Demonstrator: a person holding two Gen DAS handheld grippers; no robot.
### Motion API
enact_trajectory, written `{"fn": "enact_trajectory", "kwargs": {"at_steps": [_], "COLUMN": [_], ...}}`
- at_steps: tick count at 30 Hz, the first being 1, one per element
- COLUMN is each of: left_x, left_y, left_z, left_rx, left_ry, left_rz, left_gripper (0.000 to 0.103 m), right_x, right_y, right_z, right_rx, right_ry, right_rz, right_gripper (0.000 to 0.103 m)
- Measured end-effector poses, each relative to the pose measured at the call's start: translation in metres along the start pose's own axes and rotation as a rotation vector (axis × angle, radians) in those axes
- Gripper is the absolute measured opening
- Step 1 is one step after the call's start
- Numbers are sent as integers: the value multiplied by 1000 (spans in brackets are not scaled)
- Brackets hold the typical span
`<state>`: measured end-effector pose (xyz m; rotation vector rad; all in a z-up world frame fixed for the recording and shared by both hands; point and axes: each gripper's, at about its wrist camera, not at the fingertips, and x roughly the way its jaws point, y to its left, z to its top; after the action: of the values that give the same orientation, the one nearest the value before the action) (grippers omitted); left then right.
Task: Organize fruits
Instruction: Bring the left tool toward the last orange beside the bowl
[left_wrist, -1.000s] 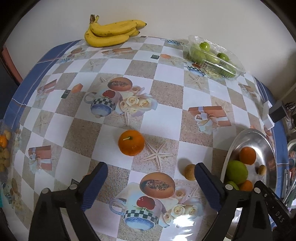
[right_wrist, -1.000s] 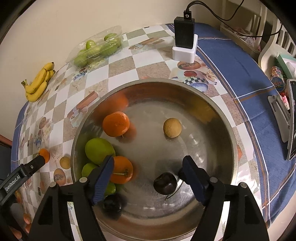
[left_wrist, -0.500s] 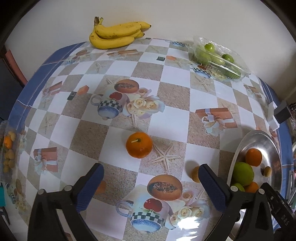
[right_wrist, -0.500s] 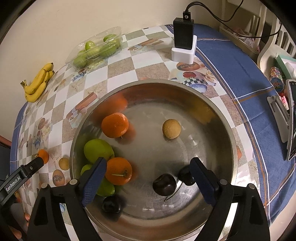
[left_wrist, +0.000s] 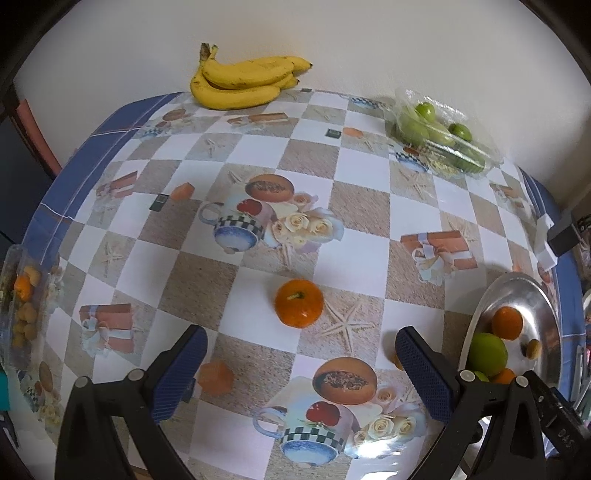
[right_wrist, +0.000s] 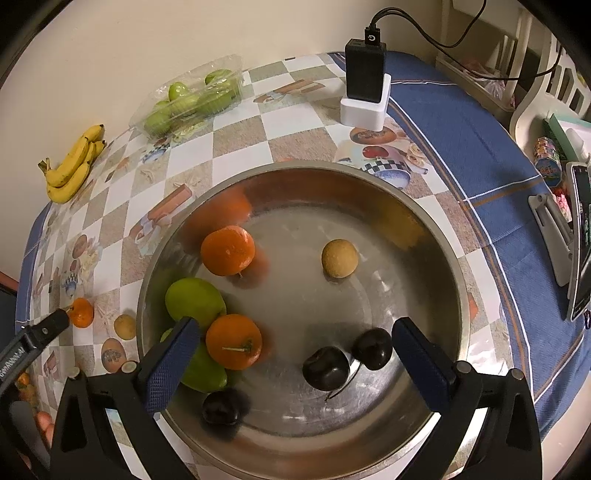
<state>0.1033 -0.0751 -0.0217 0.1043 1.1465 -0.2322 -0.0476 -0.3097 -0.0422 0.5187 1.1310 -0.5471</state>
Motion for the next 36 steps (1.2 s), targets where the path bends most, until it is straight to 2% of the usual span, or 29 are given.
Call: {"fn": "enact_trajectory", "kwargs": {"at_steps": [7,15,21,27,36], "left_x": [-8,-9,-11,-11,-11], "left_y": [28,67,90,111,137], "left_z": [8,13,15,16,15], "left_rx": [-20,-87,-114,-144,-200], "left_ry": [-28,-34,-40,-38,-39], "left_rz": [57,85,104,114,126], "left_gripper": [103,103,103,103,103], "right_x": [0,-8,-10,-10,-8], "right_y": [4,28,68,110,167], "right_z": [0,2,0,-8,-25], "right_rx": [17,-5,-73,-138,-289], "right_ry": [-1,-43,-43,-28,-15], "right_rz": [11,52,80,148,213], "right_gripper": [103,103,103,103,103]}}
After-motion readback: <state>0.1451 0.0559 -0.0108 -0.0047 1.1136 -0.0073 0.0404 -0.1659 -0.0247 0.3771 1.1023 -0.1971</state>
